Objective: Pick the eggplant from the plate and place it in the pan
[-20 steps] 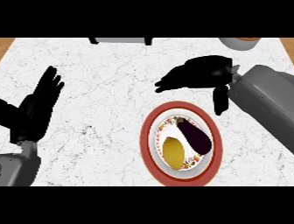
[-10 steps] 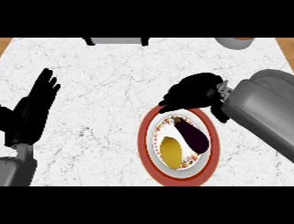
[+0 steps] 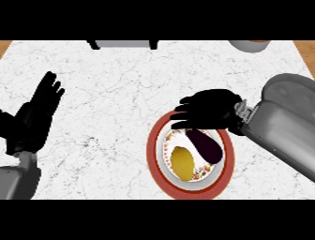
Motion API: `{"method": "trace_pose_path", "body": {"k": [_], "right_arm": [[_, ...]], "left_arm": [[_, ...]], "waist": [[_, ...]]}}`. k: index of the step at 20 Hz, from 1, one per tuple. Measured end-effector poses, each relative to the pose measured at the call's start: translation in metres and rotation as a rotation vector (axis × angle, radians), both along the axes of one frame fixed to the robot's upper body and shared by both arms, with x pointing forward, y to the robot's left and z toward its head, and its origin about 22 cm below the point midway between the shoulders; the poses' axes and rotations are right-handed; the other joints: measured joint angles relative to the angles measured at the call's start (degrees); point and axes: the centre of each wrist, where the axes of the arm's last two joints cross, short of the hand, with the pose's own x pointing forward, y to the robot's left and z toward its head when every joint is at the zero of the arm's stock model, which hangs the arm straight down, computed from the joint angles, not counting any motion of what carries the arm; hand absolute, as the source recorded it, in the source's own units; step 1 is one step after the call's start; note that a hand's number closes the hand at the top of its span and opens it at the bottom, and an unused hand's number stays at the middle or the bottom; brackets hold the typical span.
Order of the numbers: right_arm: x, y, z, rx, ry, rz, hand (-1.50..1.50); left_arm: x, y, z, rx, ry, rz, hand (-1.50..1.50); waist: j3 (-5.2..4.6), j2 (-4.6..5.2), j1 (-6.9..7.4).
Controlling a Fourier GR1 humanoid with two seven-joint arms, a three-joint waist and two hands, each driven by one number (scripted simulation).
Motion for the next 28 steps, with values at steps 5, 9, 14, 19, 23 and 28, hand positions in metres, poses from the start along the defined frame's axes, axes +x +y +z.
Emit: {"method": "trace_pose_path", "body": {"k": [5, 9, 14, 19, 23, 28], "right_arm": [[-0.015, 0.008, -0.007, 0.015, 0.006, 0.001, -1.50], [-0.027, 0.012, -0.019, -0.014, -0.016, -0.011, -1.50], [-0.031, 0.019, -0.039, -0.045, -0.035, -0.045, -1.50], [-0.026, 0.020, -0.057, -0.052, -0.025, -0.054, -1.50], [-0.019, 0.027, -0.068, -0.075, -0.028, -0.052, -1.50], [-0.014, 0.030, -0.087, -0.096, -0.028, -0.056, -1.50]], "left_arm": [[-0.004, 0.000, 0.000, 0.001, 0.001, -0.006, 0.00], [-0.006, -0.002, -0.002, 0.001, 0.002, -0.002, 0.00], [-0.005, 0.000, -0.004, 0.006, 0.000, -0.004, 0.00], [-0.009, 0.005, 0.001, 0.004, -0.002, -0.005, 0.00], [-0.006, 0.008, 0.002, 0.002, -0.003, -0.009, 0.00], [-0.005, 0.006, -0.001, -0.004, -0.001, -0.006, 0.00]], "waist": [[0.00, 0.01, 0.15], [0.01, 0.04, 0.19], [0.01, 0.10, 0.32], [0.01, 0.14, 0.48], [0.01, 0.17, 0.49], [0.01, 0.18, 0.50]]}}
